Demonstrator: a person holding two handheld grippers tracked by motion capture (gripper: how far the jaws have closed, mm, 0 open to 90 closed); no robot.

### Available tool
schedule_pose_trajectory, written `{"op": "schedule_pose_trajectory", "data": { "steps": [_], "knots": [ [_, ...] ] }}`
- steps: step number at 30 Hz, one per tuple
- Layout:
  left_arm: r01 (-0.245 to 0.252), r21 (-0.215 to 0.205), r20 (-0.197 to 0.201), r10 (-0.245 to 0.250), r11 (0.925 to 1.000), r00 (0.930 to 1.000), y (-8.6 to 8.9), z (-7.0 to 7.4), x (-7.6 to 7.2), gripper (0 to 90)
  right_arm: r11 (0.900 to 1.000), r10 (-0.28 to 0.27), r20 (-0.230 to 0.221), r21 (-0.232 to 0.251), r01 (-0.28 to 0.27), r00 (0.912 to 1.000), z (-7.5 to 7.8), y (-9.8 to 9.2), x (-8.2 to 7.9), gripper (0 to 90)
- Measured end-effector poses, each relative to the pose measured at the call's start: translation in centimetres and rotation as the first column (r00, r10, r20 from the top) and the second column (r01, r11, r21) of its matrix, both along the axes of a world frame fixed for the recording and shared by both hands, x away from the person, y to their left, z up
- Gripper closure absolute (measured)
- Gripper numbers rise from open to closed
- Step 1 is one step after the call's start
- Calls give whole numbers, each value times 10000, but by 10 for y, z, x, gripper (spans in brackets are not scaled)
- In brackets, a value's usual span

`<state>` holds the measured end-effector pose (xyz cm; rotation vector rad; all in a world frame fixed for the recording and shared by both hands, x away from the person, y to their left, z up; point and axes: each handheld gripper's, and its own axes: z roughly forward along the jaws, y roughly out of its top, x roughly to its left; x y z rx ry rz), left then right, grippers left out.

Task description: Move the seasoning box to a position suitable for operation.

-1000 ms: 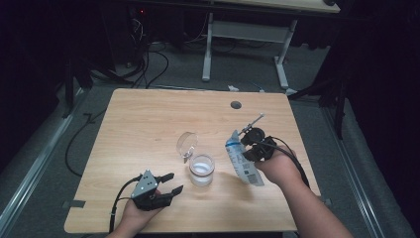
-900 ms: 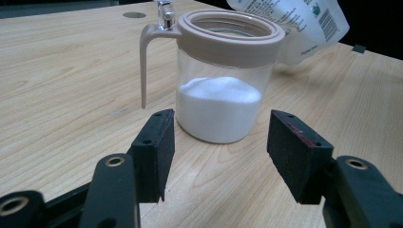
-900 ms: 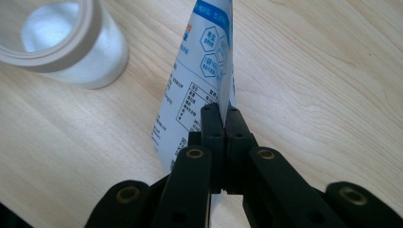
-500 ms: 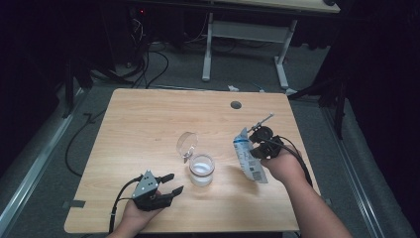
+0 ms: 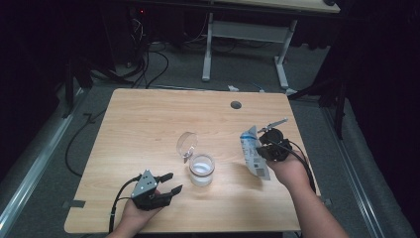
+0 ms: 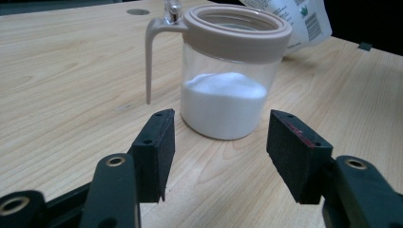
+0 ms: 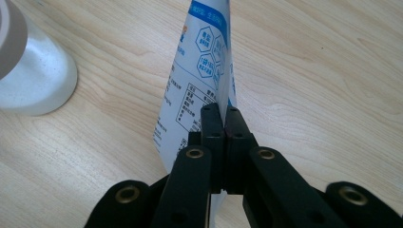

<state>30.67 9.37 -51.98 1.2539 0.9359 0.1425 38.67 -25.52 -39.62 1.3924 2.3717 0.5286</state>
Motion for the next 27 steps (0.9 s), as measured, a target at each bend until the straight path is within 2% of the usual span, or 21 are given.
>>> {"op": "schedule_pose_trajectory", "data": {
  "steps": [7, 14, 18, 21, 23, 27],
  "knots": [
    [-534, -139, 48, 535, 9985, 9986, 15, 6, 9, 431, 9994, -23, 496, 332, 7, 9988, -8, -4, -9, 899],
    [-1254, -121, 207, 1256, 9920, 9919, 35, 8, 20, 431, 9956, -117, 1232, 940, 1, 9923, -13, -8, -21, 899],
    [-1522, -150, 203, 1525, 9882, 9881, 44, 9, 25, 431, 9910, -247, 1693, 1341, 18, 9853, -19, -10, -29, 900],
    [-1638, -193, 162, 1641, 9863, 9863, 46, 9, 27, 431, 9874, -364, 2116, 1580, 26, 9767, -22, -12, -35, 900],
    [-1656, -172, 169, 1659, 9860, 9860, 46, 9, 27, 431, 9820, -505, 2323, 1888, 59, 9713, -23, -15, -39, 900],
    [-1620, -13, 87, 1620, 9868, 9867, 46, 8, 28, 431, 9787, -630, 2762, 2052, 52, 9590, -26, -17, -44, 900]
  ]
}}
